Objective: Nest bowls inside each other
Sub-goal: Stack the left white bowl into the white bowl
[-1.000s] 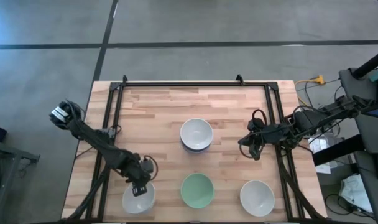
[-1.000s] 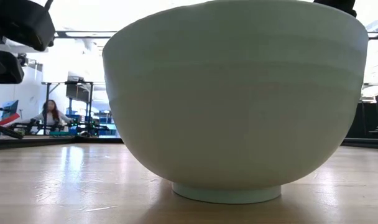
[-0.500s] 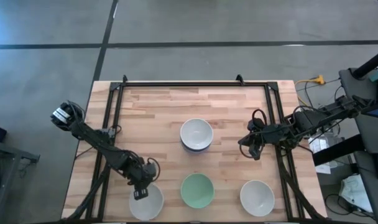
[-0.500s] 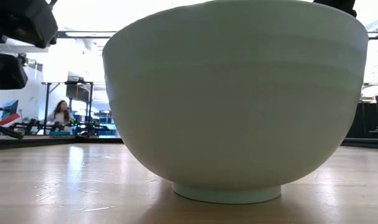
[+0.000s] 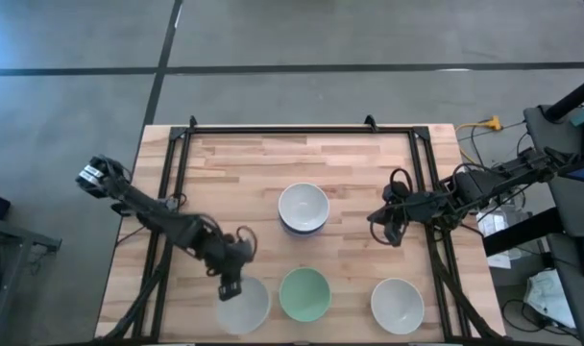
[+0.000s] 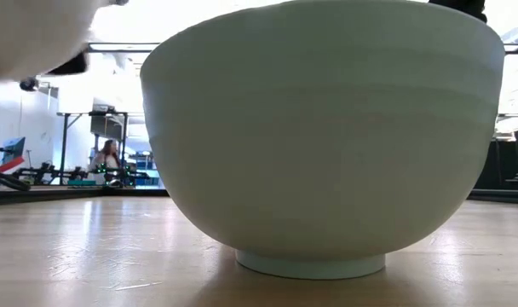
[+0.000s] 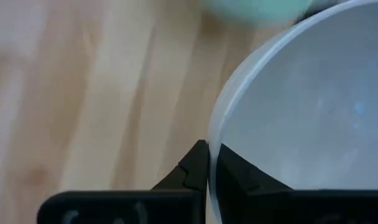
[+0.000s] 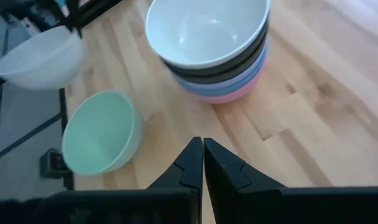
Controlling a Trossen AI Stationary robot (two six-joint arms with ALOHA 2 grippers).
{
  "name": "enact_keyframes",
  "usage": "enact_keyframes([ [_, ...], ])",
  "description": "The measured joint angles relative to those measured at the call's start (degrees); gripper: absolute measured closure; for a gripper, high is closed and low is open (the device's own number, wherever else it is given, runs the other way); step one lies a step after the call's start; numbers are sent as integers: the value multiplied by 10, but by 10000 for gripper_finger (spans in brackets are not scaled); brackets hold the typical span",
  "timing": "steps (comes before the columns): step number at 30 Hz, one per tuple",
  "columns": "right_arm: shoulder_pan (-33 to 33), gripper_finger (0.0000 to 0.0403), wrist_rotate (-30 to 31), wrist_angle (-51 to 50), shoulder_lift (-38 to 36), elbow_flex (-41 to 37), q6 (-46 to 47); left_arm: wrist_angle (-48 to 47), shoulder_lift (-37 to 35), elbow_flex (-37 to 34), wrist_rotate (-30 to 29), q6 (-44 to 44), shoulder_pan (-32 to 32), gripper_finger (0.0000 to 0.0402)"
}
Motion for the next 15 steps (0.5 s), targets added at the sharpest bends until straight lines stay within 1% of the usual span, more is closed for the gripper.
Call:
enact_keyframes([
  [2,0,394,18,0,0,0,2,-11,-7,30,-18,42,30,400],
  [6,0,394,58,12,0,0,19,-13,-17,85,-37,120,116,401],
  [11,0,394,75,55,0,0,24,-3,-16,150,-34,196,249,401],
  [15,-1,394,96,74,0,0,14,-9,-6,199,-14,242,352,401],
])
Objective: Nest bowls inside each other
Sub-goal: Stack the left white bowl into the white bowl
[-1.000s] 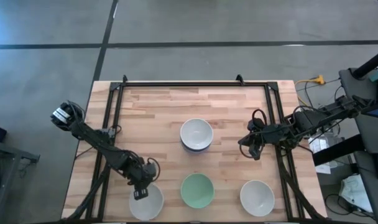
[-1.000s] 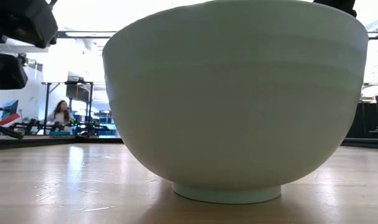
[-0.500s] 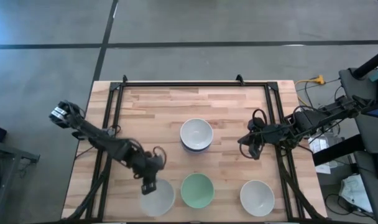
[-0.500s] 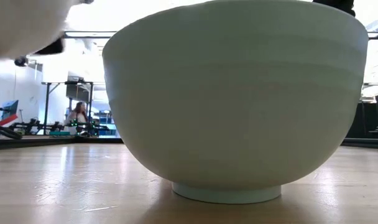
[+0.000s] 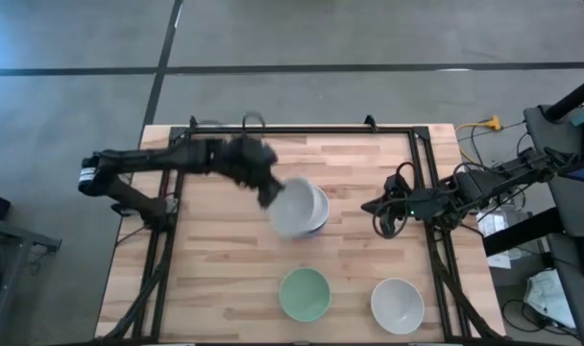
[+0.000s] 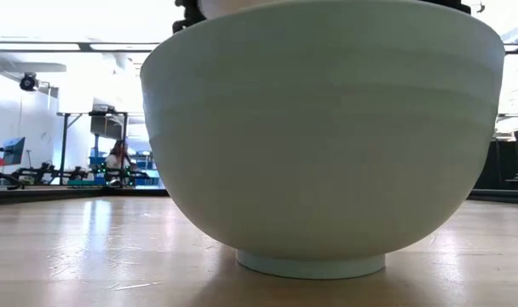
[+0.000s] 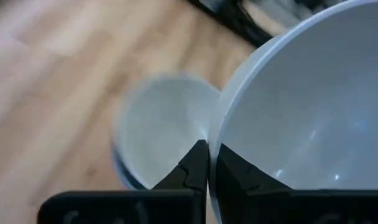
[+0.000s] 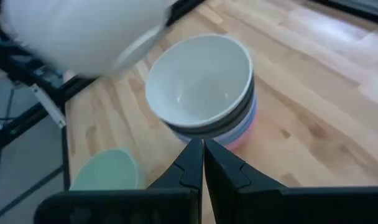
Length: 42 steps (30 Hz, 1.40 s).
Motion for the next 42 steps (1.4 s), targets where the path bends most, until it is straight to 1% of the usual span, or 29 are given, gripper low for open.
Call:
enact_keyframes([
  [2,-1,394,13,1,0,0,2,-29,11,28,7,1,46,401],
  [4,-1,394,25,3,0,0,9,-63,30,59,14,12,78,401],
  [7,-1,394,32,12,2,0,10,-114,76,121,56,26,104,401],
  [9,-1,394,32,12,1,0,7,-156,116,175,84,33,106,401],
  [10,-1,394,33,12,0,0,6,-184,139,206,87,41,105,401],
  [15,-1,394,37,6,-8,0,-9,-322,246,353,75,73,102,401],
  [17,-1,394,37,6,-10,0,-17,-354,280,398,69,76,102,401],
  [20,-1,394,37,6,-14,0,-28,-375,319,447,68,76,100,401],
  [23,-1,394,37,6,-20,0,-35,-403,352,469,68,77,99,401],
  [29,-1,394,36,1,-23,0,-42,-451,401,481,65,90,90,401],
  [31,-1,394,36,-6,-22,0,-42,-456,407,480,60,91,85,402],
  [36,-1,394,36,-8,-22,0,-42,-467,414,477,21,90,77,402],
  [39,-1,394,23,-8,-23,0,-42,-469,414,477,-5,90,72,402],
  [42,0,394,20,-8,-23,0,-42,-467,414,477,-9,91,69,402],
])
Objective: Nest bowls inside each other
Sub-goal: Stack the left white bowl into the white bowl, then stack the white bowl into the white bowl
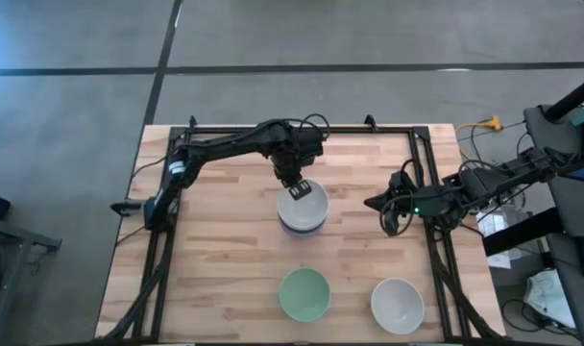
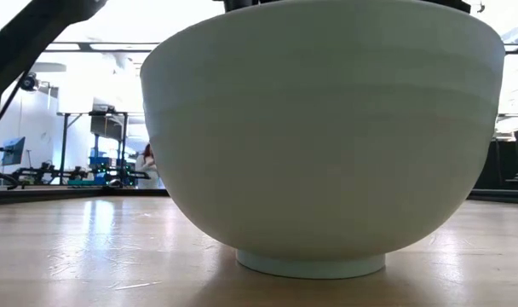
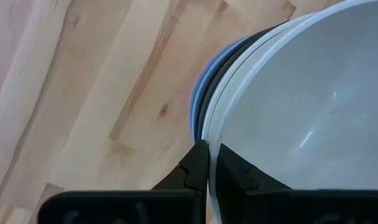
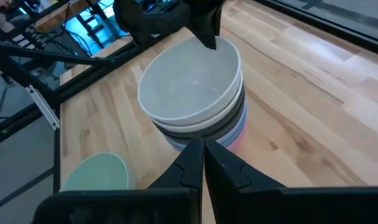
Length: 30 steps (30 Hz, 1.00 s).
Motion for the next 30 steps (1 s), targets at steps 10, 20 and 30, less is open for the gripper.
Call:
enact_keyframes([
  [10,0,394,-16,0,0,2,2,4,4,0,3,24,-5,380],
  [20,0,394,-45,4,0,2,7,4,-11,6,3,30,-5,284],
  [30,14,394,-212,-12,2,-14,-38,4,-90,-5,-39,68,-32,258],
])
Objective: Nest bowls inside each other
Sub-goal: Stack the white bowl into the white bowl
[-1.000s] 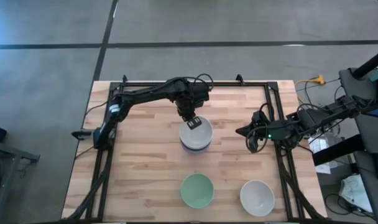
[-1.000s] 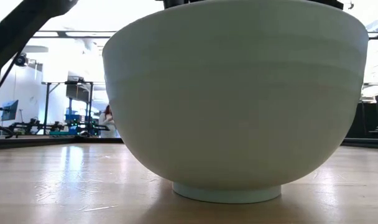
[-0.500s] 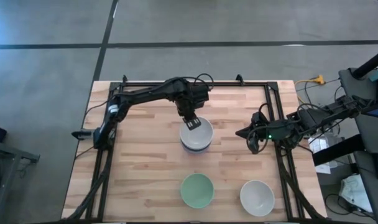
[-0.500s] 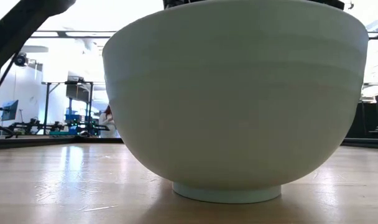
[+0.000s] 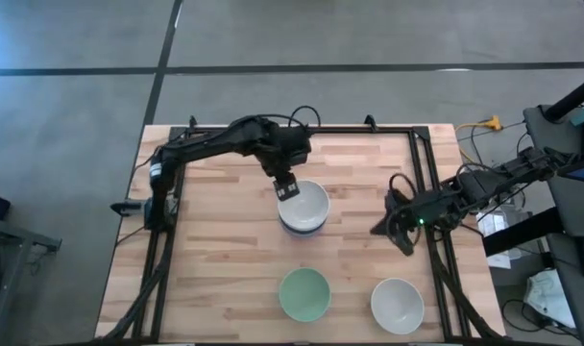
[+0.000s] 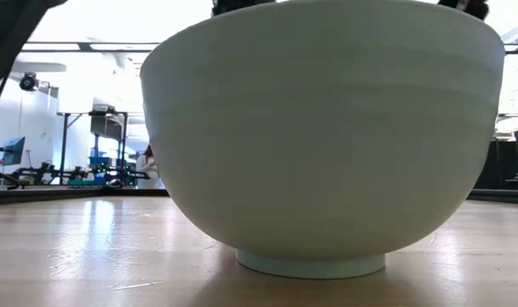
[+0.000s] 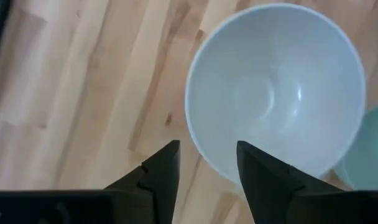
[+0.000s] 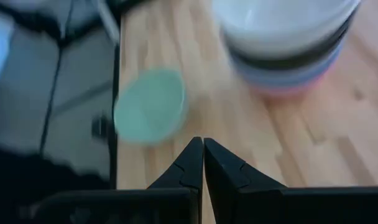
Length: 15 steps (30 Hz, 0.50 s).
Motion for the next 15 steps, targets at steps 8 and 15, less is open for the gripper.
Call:
enact_keyframes([
  [8,77,349,-74,43,13,-84,-26,6,-66,-54,-24,77,-79,258],
  [15,134,241,-88,72,84,-118,-61,79,-134,-189,-74,45,-161,258],
])
